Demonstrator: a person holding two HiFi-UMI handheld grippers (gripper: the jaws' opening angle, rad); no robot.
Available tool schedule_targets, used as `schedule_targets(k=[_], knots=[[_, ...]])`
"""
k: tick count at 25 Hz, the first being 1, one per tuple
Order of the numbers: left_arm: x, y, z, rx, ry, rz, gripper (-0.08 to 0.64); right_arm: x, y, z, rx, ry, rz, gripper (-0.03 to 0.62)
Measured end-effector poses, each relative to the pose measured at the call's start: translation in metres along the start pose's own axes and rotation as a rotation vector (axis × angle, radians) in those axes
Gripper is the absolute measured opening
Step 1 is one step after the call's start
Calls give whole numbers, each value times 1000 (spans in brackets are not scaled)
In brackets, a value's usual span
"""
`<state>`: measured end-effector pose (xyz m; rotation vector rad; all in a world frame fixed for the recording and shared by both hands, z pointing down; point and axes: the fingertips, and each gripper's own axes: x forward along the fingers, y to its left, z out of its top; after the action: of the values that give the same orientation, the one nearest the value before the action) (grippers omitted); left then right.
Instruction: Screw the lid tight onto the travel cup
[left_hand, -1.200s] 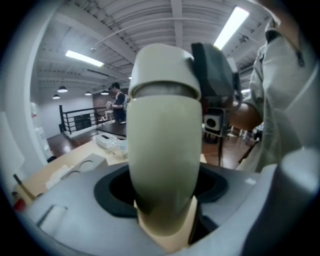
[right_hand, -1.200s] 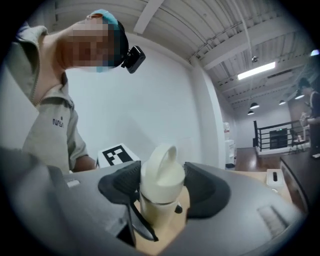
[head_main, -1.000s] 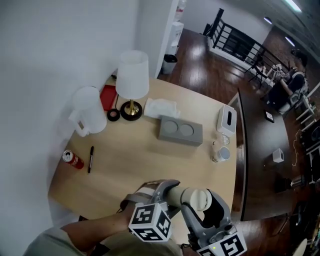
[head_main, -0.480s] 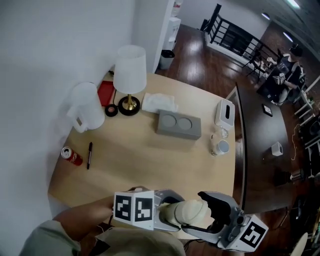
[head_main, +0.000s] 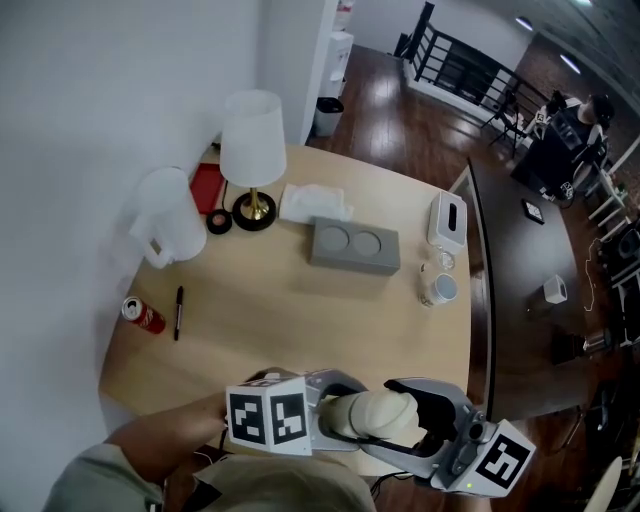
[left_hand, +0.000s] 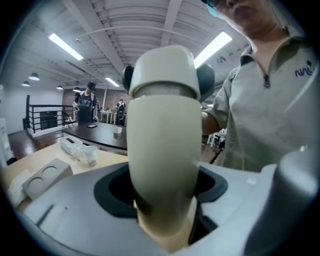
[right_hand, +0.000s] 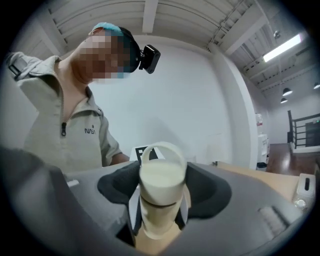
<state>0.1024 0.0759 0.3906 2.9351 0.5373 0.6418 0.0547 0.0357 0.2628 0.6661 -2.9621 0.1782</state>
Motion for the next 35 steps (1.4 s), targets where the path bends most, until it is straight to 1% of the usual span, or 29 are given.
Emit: schedule_targets(k=[3,5,7,10,12,13,14,15,16,17,19,21,23,25,27,31,33,35], knots=[[1,19,-7,-32,2,120,314,2,-13,-2,-21,8,-104,287],[0,32,-7,-40,-1,208,314,1,-24,-4,-42,7,-179,287],[-2,47,-8,-39,-5,311,314,0,-33,-6,-46,-2,-252,287],[-7,70,-14,-38,0,507,314,3,-46,-11,-18,-26,-348,287],[-11,84,-22,-48,22,642,315,5,-54,-18,16,-34,-409,287],[-13,89,-26,-55,34,696,314,6,-57,-21,31,-37,-437,287],[-13,91,-30,-66,39,724,316,7,-59,-24,43,-37,-457,287],[-12,91,-33,-84,33,717,314,9,-60,-26,53,-36,-465,287],[-9,88,-34,-105,12,674,316,10,-60,-27,58,-31,-456,287],[-4,81,-33,-123,-21,601,314,11,-58,-27,59,-26,-430,287],[2,61,-22,-122,-93,418,314,10,-48,-24,48,-19,-339,291],[5,41,-8,-85,-129,252,316,5,-38,-20,35,-12,-228,313],[5,23,-2,-63,-126,122,316,0,-29,-16,44,-6,-120,325],[4,9,0,-50,-105,17,315,-4,-20,-9,84,-11,-16,328],[4,-2,1,-36,-76,-52,315,-8,-14,-2,115,-20,70,328],[3,-10,0,-28,-49,-110,316,-12,-4,1,108,-19,176,330],[3,-11,1,-25,-43,-121,316,-12,0,0,92,-6,198,330],[4,-11,2,-21,-38,-122,316,-10,-1,-2,71,7,188,328]])
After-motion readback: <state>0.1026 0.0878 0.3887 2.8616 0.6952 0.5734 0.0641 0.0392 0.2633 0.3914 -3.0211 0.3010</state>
